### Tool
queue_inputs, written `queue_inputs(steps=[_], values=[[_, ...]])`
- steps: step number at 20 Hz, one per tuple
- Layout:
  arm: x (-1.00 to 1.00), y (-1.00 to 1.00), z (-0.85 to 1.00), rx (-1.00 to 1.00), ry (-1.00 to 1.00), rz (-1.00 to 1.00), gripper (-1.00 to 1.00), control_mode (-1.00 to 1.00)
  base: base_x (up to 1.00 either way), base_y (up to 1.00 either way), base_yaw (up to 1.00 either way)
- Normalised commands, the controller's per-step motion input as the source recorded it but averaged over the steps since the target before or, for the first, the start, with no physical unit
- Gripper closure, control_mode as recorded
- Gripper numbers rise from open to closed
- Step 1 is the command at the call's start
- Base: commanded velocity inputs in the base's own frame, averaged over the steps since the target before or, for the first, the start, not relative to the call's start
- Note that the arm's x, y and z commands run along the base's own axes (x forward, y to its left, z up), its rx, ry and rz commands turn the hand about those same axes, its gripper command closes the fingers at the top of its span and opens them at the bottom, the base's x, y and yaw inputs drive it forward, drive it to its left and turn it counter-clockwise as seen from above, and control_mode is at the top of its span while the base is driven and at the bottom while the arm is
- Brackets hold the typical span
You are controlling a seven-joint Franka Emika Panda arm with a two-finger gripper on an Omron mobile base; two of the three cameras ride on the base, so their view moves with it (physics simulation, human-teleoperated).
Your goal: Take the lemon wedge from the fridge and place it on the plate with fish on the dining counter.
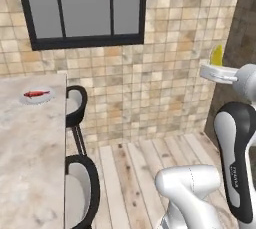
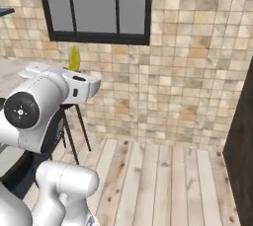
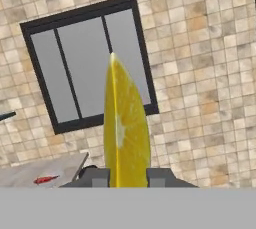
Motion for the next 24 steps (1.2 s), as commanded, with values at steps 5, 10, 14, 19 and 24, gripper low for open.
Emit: queue_inputs(steps=[5,10,14,19,24], values=[[0.00,0.00,0.00,0.00,0.00,0.00,1.00,1.00,1.00,-0.48,0.02],[0.00,0.00,0.00,0.00,0.00,0.00,1.00,1.00,1.00,-0.34,0.17],[0.00,0.00,0.00,0.00,0.00,0.00,1.00,1.00,0.89,-0.11,0.48],[0.00,0.00,0.00,0.00,0.00,0.00,1.00,1.00,0.43,-0.04,0.55],[0.00,0.00,0.00,0.00,0.00,0.00,1.00,1.00,0.00,-0.03,0.60]])
